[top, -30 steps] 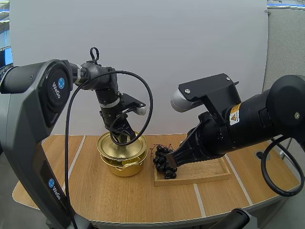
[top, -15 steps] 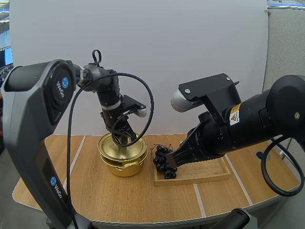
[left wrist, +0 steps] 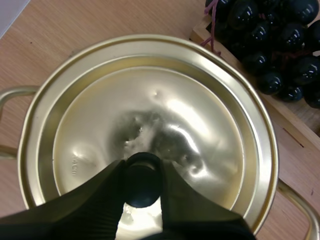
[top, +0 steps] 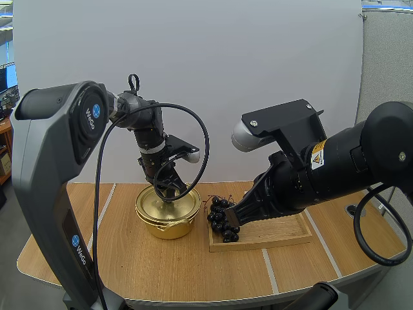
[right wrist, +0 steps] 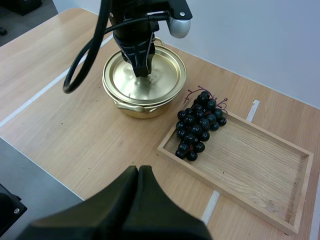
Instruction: Open the pot, put the pineapple inside, and close it
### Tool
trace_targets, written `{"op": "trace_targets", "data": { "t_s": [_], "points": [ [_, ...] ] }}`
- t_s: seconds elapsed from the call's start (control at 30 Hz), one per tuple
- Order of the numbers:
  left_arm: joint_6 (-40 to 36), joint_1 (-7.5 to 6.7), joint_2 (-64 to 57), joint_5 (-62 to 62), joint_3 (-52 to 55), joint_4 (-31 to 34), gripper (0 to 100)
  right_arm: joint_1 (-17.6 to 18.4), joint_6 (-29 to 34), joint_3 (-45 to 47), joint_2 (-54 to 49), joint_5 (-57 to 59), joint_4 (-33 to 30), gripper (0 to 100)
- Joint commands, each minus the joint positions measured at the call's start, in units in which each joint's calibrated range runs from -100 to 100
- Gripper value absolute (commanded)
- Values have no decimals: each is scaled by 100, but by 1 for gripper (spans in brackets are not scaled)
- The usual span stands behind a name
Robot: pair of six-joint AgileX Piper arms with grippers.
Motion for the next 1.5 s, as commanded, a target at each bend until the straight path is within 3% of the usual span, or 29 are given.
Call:
{"op": "trace_targets", "data": {
  "t_s": [0.0,0.33,0.4,0.43,0.53,0.63,0.7,1.13,1.47],
  "points": [
    [18,-15,68,-43,28,-144,0,-31,-52,10,-62,0,21,0],
    [18,-15,73,64,28,-144,0,-31,-52,10,-62,0,21,0],
    [18,-15,73,149,28,-144,4,-31,-52,10,-62,0,21,0],
    [18,-15,73,187,28,-144,10,-31,-52,10,-62,0,21,0],
    [-11,-15,73,250,28,-144,39,-31,-52,10,-62,0,21,0],
    [-22,-15,73,431,28,-144,79,-31,-52,10,-62,0,21,0],
    [-54,-15,57,531,28,-144,100,-31,-52,10,-62,0,21,0],
    [-106,-15,-497,546,-101,-26,100,-31,-52,10,-62,0,21,0],
    [-206,-15,-1702,1408,-1021,159,100,-31,-52,10,-62,0,21,0]
  ]
}}
